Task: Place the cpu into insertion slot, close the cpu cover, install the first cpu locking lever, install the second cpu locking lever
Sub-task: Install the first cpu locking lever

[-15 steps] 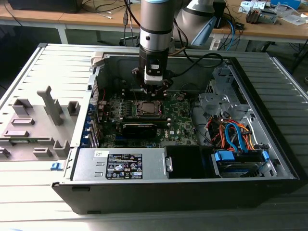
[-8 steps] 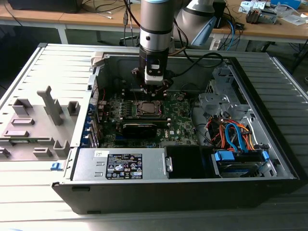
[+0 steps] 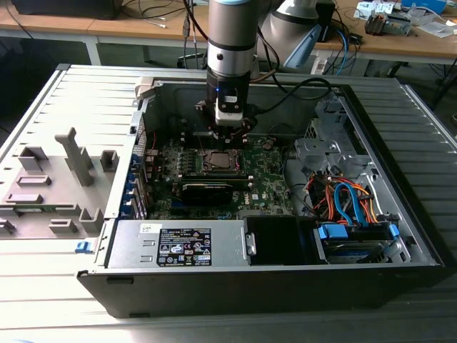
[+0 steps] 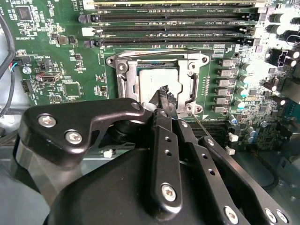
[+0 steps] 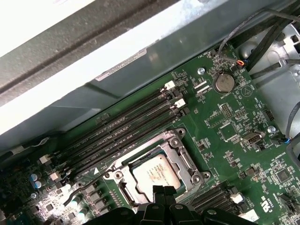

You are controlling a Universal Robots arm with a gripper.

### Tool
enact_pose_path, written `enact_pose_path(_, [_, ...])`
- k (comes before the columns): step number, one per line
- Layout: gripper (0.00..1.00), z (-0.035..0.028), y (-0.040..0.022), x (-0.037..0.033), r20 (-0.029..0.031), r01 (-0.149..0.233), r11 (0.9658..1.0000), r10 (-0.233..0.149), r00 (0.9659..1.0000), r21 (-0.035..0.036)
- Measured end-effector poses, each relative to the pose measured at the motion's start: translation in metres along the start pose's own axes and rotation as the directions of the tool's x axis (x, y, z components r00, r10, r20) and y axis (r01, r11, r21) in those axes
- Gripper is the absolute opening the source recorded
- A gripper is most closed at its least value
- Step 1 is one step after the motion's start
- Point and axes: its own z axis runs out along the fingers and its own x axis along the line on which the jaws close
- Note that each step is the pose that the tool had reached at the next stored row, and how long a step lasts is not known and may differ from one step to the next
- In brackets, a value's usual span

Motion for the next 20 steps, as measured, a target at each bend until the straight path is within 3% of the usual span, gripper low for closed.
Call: enact_pose_path(20, [0.11, 0.0, 0.0, 0.0, 0.0016, 0.029, 0.9996, -0.029, 0.9996, -0.0006])
